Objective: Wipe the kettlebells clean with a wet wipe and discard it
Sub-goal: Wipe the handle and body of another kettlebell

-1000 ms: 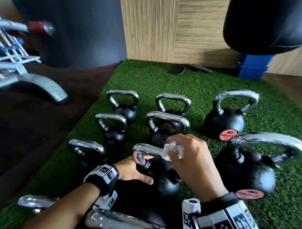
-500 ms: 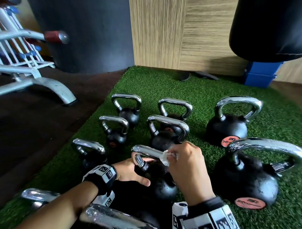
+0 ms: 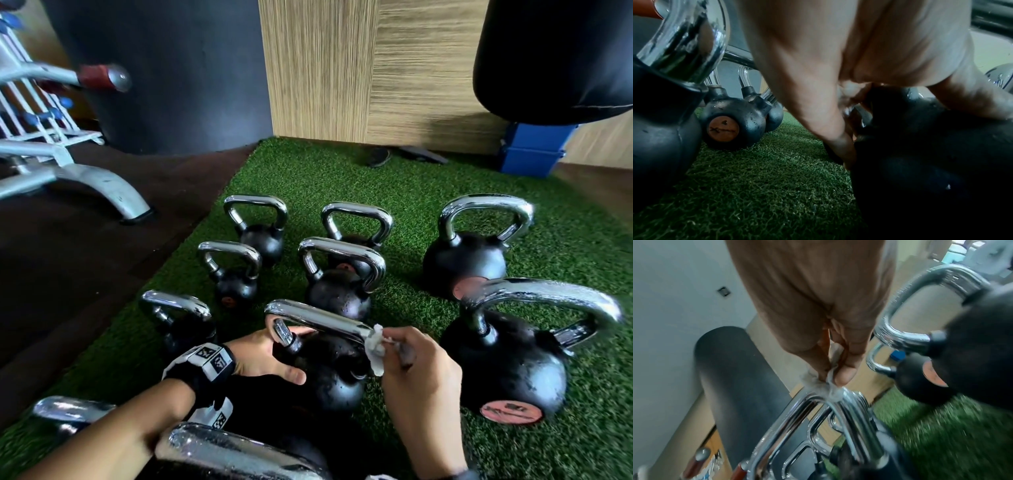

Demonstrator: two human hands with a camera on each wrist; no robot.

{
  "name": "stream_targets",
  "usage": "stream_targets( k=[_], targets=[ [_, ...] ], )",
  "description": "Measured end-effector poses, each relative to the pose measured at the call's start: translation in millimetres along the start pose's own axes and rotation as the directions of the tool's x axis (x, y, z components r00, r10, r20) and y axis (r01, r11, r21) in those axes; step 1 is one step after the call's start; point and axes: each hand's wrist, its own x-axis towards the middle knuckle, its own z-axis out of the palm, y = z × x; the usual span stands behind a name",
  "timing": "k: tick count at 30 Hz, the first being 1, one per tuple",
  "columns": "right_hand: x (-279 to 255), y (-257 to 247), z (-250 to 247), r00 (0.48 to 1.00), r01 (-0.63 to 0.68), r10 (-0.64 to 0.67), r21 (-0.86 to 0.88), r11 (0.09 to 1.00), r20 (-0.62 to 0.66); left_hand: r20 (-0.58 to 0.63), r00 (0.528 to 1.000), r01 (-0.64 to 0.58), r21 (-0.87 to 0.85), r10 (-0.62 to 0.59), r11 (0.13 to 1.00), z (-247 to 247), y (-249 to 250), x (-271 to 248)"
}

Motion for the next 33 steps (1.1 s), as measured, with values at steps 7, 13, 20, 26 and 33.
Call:
stream_targets(
  k=[7,13,20,26,33],
  targets=[
    [-11.1,33.5,15.2,0.956,-0.293,0.284,0.177,0.939,0.078,0.04,0.999,0.026,-0.046,-0.024,0.999,-2.3,3.3,-2.8],
    [-10.3,50.6,30.4,0.912,-0.402,0.378,0.168,0.9,0.159,0.041,0.999,-0.011,-0.118,0.016,0.993,-1.3,0.9,-1.0],
    [0.4,55.2,36.7,0.908,-0.401,0.38,0.102,0.91,0.175,-0.013,0.999,-0.052,-0.031,0.051,0.998,-2.2,1.5,-4.5],
    [26.3,23.4,-0.9,0.979,-0.13,0.153,0.171,0.977,-0.132,-0.082,0.996,0.055,0.241,-0.037,0.969,-44.0,10.5,-18.6],
    [48.0,-32.3,-17.7,0.987,0.155,-0.131,0.299,0.942,-0.098,-0.427,0.886,-0.34,-0.337,0.179,0.878,-119.0,84.4,-53.4]
  ],
)
